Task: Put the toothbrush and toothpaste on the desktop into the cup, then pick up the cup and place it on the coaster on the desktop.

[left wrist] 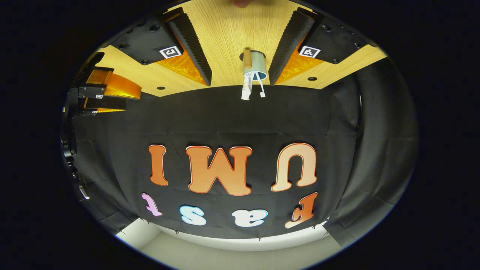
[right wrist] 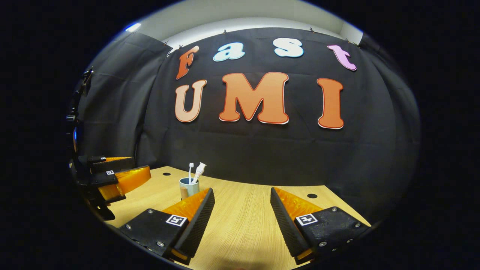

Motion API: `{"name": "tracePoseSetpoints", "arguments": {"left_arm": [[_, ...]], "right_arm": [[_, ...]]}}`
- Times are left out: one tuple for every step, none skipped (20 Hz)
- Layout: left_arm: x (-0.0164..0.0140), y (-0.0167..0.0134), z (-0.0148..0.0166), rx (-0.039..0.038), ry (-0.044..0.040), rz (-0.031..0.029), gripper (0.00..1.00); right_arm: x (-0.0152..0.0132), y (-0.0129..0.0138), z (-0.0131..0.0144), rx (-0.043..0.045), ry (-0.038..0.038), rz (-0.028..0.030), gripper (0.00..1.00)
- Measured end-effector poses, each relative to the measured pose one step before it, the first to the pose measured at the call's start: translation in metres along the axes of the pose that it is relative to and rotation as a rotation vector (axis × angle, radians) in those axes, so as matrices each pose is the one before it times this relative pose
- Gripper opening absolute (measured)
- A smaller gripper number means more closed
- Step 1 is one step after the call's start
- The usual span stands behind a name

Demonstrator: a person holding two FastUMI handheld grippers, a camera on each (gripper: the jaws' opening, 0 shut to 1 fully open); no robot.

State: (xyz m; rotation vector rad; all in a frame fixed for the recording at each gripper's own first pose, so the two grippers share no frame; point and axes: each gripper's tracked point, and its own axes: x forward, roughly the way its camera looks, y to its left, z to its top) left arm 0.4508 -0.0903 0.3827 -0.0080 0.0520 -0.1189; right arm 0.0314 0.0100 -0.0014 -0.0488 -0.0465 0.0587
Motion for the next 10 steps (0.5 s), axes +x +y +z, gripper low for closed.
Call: {"name": "tracePoseSetpoints", "arguments": {"left_arm": [[0.00063, 0.00106, -0.00051, 0.00454, -0.00620, 0.00619, 0.98], [0.00011, 0.00126, -0.00228, 0.00477, -0.00386, 0.00371, 0.98], [0.00064, -0.00011, -0.00042, 0.00470, -0.00537, 0.00313, 0.98], [0.00019, 0.00049, 0.00014, 0.00459, -0.00045, 0.00207, 0.99], [0.00050, 0.00021, -0.00037, 0.00485, -0.00144, 0.00223, 0.97], [0.00072, 0.00028, -0.00032, 0.00695, -0.00197, 0.00364, 0.97], [0.00071, 0.00074, -0.00028, 0.00838, -0.00256, 0.00363, 0.96], [0.00084, 0.00030, -0.00139, 0.00558, 0.00050, 0.00247, 0.96], [0.00095, -0.00075, -0.00076, 0.00220, 0.00230, -0.00042, 0.98], [0.00056, -0.00067, -0.00109, -0.00029, 0.00099, -0.00069, 0.99]], "right_arm": [[-0.00187, -0.00077, -0.00003, 0.00288, -0.00749, 0.00294, 0.91], [-0.00054, 0.00016, 0.00000, 0.00287, -0.00533, 0.00587, 0.92], [0.00030, 0.00079, -0.00003, 0.00024, -0.00492, 0.00321, 0.92], [0.00136, 0.00014, -0.00063, -0.00281, -0.00385, 0.00136, 0.92], [0.00121, -0.00075, -0.00017, -0.00618, -0.00284, -0.00218, 0.93], [0.00012, -0.00033, 0.00017, -0.00602, -0.00310, -0.00118, 0.93], [0.00126, 0.00044, -0.00079, -0.00428, -0.00137, 0.00095, 0.93], [-0.00008, 0.00074, -0.00137, -0.00264, 0.00274, 0.00441, 0.93], [0.00037, 0.00063, -0.00180, -0.00134, 0.00434, 0.00220, 0.93], [0.00002, -0.00099, 0.00017, 0.00020, -0.00167, -0.00112, 0.93]]}}
